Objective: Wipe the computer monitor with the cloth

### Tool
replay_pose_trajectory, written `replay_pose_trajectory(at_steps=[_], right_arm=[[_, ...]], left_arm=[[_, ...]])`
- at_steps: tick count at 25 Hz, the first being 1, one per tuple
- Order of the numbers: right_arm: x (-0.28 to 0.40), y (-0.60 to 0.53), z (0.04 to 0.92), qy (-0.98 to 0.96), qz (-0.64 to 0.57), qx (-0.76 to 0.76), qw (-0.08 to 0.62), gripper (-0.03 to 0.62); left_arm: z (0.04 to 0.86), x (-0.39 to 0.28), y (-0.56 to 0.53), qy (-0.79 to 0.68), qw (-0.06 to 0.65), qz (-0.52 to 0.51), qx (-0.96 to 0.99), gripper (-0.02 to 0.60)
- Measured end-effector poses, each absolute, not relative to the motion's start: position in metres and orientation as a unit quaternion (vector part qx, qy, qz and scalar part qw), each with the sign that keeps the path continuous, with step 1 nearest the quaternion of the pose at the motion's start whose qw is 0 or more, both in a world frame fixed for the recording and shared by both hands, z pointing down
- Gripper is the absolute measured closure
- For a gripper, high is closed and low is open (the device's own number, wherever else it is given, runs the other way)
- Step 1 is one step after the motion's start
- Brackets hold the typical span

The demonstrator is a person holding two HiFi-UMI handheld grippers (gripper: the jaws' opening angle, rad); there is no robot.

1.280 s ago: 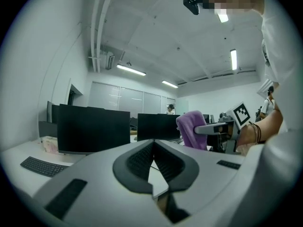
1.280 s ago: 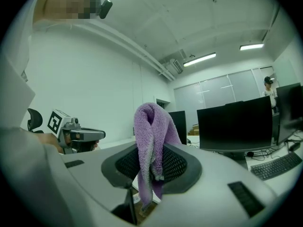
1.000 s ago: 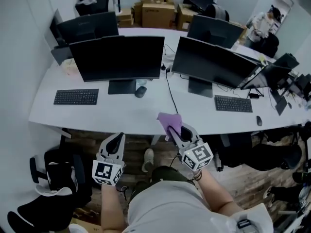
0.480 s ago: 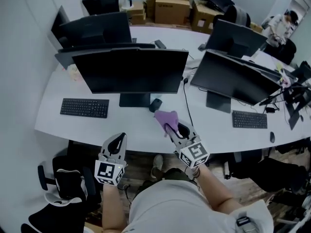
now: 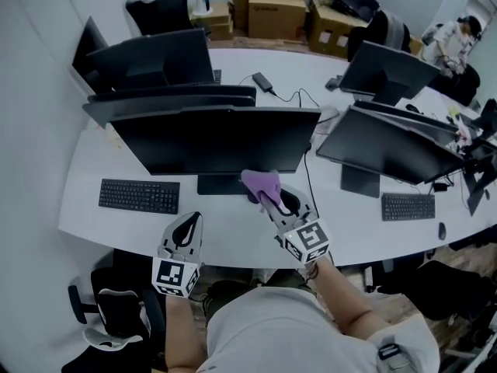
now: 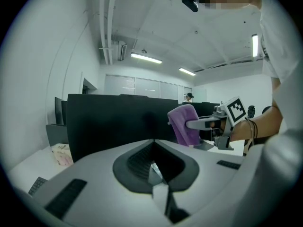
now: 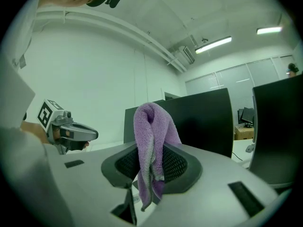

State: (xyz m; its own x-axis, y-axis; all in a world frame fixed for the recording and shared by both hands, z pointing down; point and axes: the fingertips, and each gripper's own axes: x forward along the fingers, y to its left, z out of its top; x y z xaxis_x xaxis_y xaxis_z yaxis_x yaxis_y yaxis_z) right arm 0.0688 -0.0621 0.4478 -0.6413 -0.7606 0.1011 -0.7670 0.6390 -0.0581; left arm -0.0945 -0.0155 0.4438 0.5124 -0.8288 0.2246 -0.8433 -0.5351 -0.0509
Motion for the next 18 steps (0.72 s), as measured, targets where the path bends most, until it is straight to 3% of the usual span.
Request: replay_pose_trajectory(at_steps=[18], right_arm=[[0.015,-0.131,0.364,-0.835,-0.075,0.540,0.070,0.490]], left_arm=[[0.425,-0.139,-0.104,-0.361,0.006,0.104,0.927,0.580]])
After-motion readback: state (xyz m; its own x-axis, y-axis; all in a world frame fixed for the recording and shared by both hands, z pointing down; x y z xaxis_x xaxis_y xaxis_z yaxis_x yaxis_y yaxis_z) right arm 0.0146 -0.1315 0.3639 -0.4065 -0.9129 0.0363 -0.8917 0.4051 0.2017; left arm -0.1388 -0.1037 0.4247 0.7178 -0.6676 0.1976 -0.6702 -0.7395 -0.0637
